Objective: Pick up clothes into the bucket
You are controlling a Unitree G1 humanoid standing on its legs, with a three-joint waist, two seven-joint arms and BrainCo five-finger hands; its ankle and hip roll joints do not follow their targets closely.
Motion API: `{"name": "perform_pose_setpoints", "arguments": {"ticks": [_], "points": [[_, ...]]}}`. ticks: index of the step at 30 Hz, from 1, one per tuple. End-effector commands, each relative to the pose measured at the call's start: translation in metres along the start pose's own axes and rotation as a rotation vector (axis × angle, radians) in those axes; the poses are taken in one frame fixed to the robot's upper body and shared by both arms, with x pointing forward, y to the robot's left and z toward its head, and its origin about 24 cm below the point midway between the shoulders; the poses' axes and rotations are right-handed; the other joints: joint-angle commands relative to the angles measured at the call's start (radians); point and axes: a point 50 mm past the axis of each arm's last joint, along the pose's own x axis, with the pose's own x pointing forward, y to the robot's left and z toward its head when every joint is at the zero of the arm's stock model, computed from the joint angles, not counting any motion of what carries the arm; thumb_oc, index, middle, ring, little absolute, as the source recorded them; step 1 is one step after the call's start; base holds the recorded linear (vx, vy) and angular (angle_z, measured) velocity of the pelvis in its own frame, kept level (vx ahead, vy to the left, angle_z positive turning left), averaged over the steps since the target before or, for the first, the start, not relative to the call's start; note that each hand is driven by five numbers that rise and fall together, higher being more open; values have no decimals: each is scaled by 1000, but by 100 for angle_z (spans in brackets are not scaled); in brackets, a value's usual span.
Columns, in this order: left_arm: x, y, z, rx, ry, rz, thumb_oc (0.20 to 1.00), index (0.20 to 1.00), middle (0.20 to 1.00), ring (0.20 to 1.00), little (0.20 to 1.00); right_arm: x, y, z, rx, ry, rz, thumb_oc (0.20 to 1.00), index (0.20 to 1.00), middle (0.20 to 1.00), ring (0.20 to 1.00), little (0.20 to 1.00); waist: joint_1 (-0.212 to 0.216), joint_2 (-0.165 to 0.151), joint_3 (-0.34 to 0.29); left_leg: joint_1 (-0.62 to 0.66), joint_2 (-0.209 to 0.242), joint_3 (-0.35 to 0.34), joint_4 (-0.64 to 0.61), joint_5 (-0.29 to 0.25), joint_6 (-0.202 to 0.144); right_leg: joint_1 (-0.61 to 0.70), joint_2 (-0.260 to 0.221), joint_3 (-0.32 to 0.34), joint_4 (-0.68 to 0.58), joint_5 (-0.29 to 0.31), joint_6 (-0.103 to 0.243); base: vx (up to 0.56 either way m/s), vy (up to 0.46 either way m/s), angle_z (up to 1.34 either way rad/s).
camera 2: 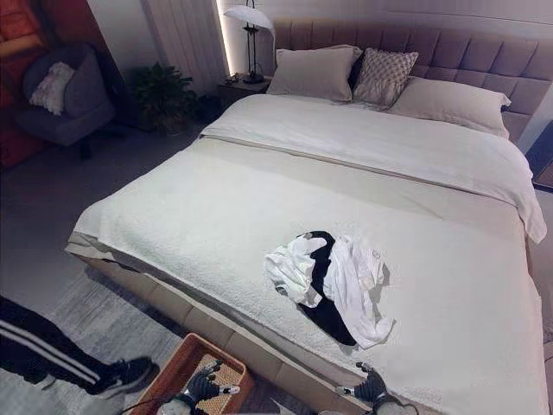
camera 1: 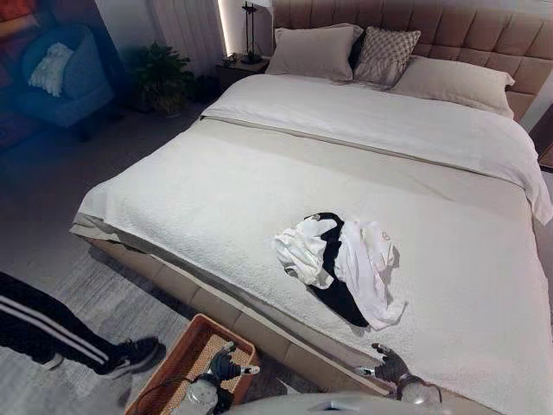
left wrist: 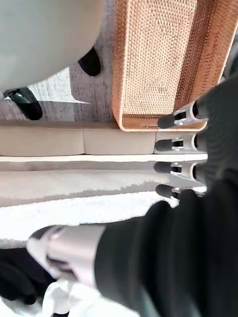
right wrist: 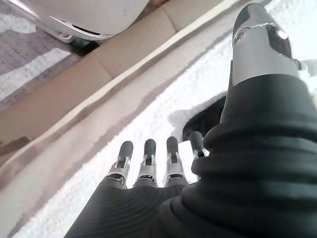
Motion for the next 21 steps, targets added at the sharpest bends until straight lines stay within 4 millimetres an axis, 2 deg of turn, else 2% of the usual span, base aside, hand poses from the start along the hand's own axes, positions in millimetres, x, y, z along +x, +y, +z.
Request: {"name": "perform_pose_setpoints", "arguments": {"ticks": [1, 13, 17, 19, 20, 21], "points": [[3, 3, 5, 22, -7, -8, 1000, 1000, 1000, 1000, 1000, 9, -1, 23, -79, -57, 15, 1000, 1000, 1000, 1000, 1000, -17, -74, 9, -49, -22, -4, 38, -36, -22, 36, -91, -13, -10, -7, 80, 96, -196, -5], [1, 1, -2, -1, 21, 1, 1000, 1000, 1000, 1000, 1000, 9, -5, 22, -37, -52, -17, 1000, 1000, 1000, 1000, 1000, -12, -76, 17, -61, -28, -11, 53, -43, -19, 25, -93, -8, 0, -9, 80, 0, 0, 0], [1, 3, -6, -7, 37, 15, 1000, 1000, 1000, 1000, 1000, 11, -21, 32, 64, -90, -94, 1000, 1000, 1000, 1000, 1000, -12, -75, 23, -74, -32, -15, 71, -50, -17, 19, -97, -6, 13, -17, 79, 0, 0, 0], [0, 5, -4, -11, 25, 26, 1000, 1000, 1000, 1000, 1000, 13, -38, 47, 145, -143, -171, 1000, 1000, 1000, 1000, 1000, -10, -73, 32, -87, -38, -22, 85, -54, -15, 9, -100, -3, 25, -21, 78, 0, 0, 0], [0, 5, -4, -11, 25, 26, 1000, 1000, 1000, 1000, 1000, 13, -38, 47, 145, -143, -171, 1000, 1000, 1000, 1000, 1000, -10, -73, 31, -87, -38, -22, 85, -54, -15, 9, -100, -3, 25, -21, 78, 0, 0, 0], [1, 7, -4, -11, 24, 40, 1000, 1000, 1000, 1000, 1000, 13, -52, 63, 225, -205, -233, 1000, 1000, 1000, 1000, 1000, -10, -71, 39, -98, -41, -25, 91, -56, -14, -1, -102, -3, 34, -24, 77, 0, 0, 0]]}}
